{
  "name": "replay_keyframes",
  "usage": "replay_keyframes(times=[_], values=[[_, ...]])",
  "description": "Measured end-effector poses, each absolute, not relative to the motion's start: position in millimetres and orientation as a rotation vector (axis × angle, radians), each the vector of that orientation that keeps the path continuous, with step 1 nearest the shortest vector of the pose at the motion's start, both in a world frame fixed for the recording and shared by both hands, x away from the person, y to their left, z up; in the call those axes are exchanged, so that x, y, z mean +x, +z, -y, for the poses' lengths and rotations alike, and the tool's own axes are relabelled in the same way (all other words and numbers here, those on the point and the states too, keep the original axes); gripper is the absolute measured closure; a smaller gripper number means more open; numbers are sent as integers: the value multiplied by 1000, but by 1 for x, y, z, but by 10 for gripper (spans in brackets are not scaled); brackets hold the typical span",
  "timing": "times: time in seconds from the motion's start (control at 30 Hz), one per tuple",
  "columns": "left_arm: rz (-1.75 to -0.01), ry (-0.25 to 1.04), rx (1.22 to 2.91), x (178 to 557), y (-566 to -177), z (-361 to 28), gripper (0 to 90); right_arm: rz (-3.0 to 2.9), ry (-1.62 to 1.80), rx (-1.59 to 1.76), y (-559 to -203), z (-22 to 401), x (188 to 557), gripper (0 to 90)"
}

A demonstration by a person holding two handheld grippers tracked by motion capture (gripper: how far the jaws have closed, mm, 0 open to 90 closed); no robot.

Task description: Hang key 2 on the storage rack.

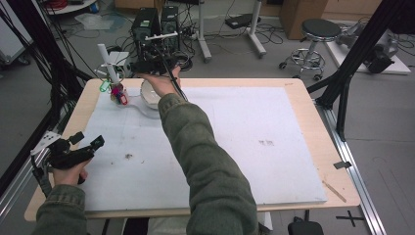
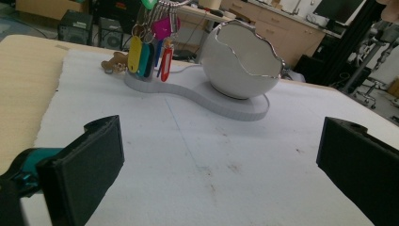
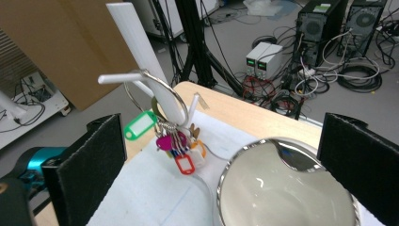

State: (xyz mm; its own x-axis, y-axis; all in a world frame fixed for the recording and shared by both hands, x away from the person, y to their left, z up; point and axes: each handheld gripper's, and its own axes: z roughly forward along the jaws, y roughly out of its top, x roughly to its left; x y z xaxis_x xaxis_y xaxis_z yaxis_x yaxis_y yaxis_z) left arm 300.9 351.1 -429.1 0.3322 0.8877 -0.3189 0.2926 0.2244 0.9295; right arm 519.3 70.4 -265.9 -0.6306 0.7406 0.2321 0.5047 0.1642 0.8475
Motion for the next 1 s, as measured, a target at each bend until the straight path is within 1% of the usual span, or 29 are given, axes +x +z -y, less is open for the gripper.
replay_keyframes(times=[0.73,1.0], values=[[-1211,594,1331,301,-429,-351,16,-2190,1457,1180,-274,-17,494,10],[-1210,599,1331,300,-429,-351,17,-2167,1463,1157,-272,2,476,10]])
